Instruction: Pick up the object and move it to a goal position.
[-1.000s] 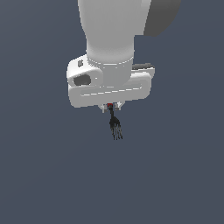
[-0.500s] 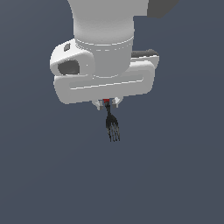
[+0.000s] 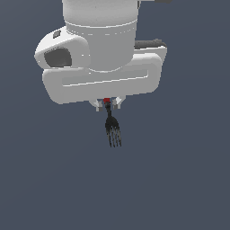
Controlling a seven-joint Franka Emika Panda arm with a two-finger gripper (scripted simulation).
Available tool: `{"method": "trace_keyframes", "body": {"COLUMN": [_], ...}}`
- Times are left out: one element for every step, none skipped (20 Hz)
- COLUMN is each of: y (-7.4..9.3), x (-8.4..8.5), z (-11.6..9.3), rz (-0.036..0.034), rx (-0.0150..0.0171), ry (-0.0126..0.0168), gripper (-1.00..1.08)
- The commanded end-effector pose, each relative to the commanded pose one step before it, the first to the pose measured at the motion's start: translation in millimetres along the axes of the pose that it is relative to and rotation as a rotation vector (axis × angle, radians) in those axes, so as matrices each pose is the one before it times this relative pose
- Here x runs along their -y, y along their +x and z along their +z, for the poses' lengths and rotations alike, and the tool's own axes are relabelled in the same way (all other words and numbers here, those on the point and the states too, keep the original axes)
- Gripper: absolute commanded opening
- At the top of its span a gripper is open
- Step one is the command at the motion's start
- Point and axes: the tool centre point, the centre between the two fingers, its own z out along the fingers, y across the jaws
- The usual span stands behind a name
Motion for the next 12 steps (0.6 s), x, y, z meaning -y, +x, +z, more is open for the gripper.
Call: {"method": "trace_keyframes", "body": {"y": [1.82,0.55,0.48,0.42,0.36,0.31,0.26,0.23,0.17,0.13,0.09,0.06], "x": [-0.99,-0.30,-0.26,-0.23,-0.19,-0.17,-0.14,-0.37,-0.09,-0.07,-0.05,-0.03], "z": [-3.53,-0.91,-0.79,-0.68,-0.59,-0.50,-0.42,-0.22,-0.27,-0.21,-0.15,-0.09], "rz": [-0.00013,0.00000,0.00000,0.00000,0.00000,0.00000,0.00000,0.00043,0.00000,0.00000,0.00000,0.00000], "rx": [-0.00031,0.00000,0.00000,0.00000,0.00000,0.00000,0.00000,0.00019,0.00000,0.00000,0.00000,0.00000], "ry": [-0.00006,0.00000,0.00000,0.00000,0.00000,0.00000,0.00000,-0.00013,0.00000,0.00000,0.00000,0.00000], "gripper": [-1.00,-1.00,-1.00,-1.00,-1.00,-1.00,-1.00,-1.00,-1.00,-1.00,-1.00,-1.00]}}
